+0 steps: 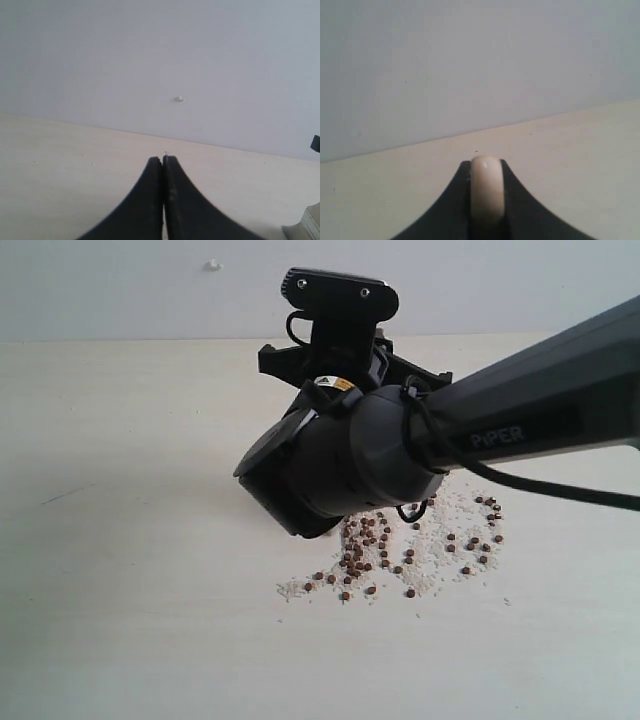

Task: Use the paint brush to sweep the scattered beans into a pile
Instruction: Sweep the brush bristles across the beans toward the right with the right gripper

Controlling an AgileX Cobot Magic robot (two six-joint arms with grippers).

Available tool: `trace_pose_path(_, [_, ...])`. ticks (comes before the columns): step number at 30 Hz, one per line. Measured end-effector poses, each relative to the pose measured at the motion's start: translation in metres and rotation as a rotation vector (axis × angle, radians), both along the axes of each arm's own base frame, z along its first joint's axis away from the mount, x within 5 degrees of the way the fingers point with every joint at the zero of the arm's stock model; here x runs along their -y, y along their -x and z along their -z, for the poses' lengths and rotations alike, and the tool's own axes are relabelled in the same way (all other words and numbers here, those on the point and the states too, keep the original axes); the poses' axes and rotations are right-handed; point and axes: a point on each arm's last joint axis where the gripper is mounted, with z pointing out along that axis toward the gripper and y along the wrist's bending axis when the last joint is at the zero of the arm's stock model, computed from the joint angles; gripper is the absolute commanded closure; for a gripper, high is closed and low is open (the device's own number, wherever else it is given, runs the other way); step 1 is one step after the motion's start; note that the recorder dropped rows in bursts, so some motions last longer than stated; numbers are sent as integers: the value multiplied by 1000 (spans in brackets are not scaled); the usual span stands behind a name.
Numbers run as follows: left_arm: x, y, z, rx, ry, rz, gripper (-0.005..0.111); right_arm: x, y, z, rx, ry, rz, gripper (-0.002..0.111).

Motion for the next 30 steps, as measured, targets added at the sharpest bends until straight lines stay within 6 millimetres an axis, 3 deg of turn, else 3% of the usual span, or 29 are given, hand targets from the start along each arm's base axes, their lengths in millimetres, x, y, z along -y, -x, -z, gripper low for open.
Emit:
trace_pose_path(9, [0, 0, 0, 0, 0, 0, 107, 0, -2, -8, 43, -47, -13, 108])
trace_pose_path(20, [0, 0, 0, 0, 0, 2, 107, 11, 7, -60, 145, -120, -50, 108])
trace_pose_path(25, [0, 0, 0, 0, 0, 2, 107, 17, 34, -67, 226, -178, -176, 108])
trace_pose_path(30, [0, 0, 0, 0, 0, 2, 107, 26, 69, -44, 259, -321, -380, 108])
